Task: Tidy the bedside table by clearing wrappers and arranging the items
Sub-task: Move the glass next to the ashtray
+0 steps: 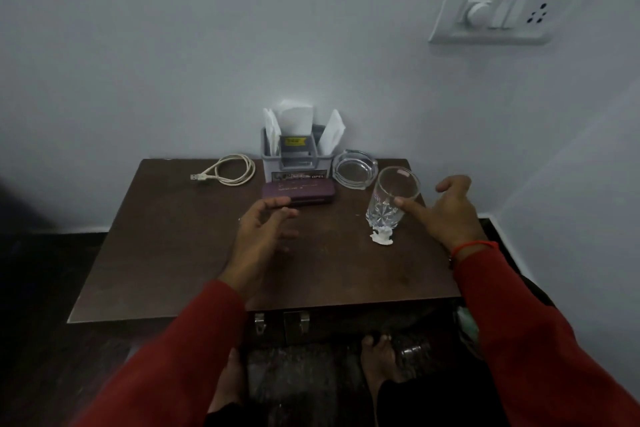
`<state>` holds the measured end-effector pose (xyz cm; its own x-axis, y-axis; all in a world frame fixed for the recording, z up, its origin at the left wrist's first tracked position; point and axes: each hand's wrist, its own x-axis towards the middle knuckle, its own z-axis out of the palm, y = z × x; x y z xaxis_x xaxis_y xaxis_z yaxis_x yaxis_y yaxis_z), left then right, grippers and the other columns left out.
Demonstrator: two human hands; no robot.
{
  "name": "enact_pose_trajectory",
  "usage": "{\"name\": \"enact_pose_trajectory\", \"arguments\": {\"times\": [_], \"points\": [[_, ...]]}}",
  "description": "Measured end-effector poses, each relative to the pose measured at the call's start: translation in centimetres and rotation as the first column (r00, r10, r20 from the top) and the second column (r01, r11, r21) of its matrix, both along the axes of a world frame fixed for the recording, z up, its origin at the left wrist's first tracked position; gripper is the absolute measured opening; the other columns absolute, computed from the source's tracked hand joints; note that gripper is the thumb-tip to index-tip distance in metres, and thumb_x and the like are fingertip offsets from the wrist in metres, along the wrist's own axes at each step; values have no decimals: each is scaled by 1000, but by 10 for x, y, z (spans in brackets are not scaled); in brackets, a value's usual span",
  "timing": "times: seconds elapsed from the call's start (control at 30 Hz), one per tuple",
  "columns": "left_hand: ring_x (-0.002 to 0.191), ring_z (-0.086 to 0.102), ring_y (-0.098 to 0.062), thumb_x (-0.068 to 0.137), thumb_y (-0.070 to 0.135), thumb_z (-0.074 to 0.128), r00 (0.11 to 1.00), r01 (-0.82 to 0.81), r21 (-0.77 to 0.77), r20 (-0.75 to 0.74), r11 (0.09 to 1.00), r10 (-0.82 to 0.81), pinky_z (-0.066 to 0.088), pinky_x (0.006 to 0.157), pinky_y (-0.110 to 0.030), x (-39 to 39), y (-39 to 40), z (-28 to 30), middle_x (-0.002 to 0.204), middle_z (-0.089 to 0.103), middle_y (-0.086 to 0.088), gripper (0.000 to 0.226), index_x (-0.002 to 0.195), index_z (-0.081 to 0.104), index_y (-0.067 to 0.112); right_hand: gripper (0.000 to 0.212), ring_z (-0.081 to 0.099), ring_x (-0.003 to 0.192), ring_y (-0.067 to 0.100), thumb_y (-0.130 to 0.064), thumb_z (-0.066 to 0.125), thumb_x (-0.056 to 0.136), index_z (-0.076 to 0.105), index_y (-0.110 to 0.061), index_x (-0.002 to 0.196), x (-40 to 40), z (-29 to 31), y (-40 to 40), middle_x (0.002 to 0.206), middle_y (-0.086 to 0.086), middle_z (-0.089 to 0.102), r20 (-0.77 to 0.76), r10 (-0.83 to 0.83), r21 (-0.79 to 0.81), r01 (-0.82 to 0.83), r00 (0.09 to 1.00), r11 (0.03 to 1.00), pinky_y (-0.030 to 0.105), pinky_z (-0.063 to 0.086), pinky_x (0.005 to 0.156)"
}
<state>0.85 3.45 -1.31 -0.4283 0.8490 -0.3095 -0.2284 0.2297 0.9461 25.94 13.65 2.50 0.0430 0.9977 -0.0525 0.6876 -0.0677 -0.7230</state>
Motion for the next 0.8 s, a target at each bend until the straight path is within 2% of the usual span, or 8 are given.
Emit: {"name": "enact_pose_trajectory", "arguments": {"times": [0.1,0.2,0.27,0.33,0.37,0.5,0.6,0.8], "points": [[70,67,-15,100,14,58,1000,17,-1,-12,1000,-17,47,56,-27,1,-1,1,113,73,-8,24,123,62,12,70,52,95,24,-42,84,73,35,-13,112,-1,-9,-4,106,8,51,51,81,-181,-71,995,981,31,40,78],[71,67,-15,100,14,58,999,23,2,-22,1000,-23,47,56,-27,1,-2,1,114,73,-8,24,123,62,12,76,57,101,27,-42,86,71,30,-16,115,-6,-12,-1,110,10,53,11,92,-150,-89,996,985,32,43,81],[73,68,-16,100,14,58,999,28,-3,-29,1000,-28,47,57,-27,1,-2,1,114,74,-8,23,123,63,13,92,55,117,33,-42,88,67,26,-17,130,-8,-15,2,127,19,51,-26,77,-106,-79,997,991,34,45,90],[73,68,-17,100,14,58,999,29,-7,-29,1000,-29,47,57,-28,1,-2,2,114,74,-8,23,123,63,13,111,46,130,36,-49,88,63,18,-24,145,-12,-18,2,147,21,34,-82,59,-91,-67,995,994,45,48,102],[73,68,-17,100,14,58,999,29,-7,-28,1000,-29,46,56,-28,2,-2,2,114,74,-9,23,123,63,13,114,45,131,35,-52,88,62,16,-28,147,-13,-19,3,150,20,30,-100,56,-68,-63,993,996,51,48,103],[77,69,-19,100,15,58,998,38,-8,-44,999,-38,48,59,-29,0,-2,3,113,74,-6,21,121,63,15,103,50,129,29,-54,84,68,26,-25,148,-18,-20,12,144,17,43,-105,93,75,-86,990,994,41,44,107],[78,70,-19,100,16,58,998,43,-11,-47,999,-43,48,59,-29,-1,-2,3,112,74,-5,20,119,64,17,84,53,122,20,-47,83,73,41,-24,142,-20,-21,16,135,8,54,-51,160,135,-152,986,979,28,41,96],[77,70,-18,100,17,58,998,43,-14,-51,999,-44,48,59,-30,0,-2,3,111,75,-3,21,120,64,16,75,58,117,19,-42,84,73,50,-23,137,-20,-21,17,128,4,61,32,241,194,-243,970,950,25,42,94]]}}
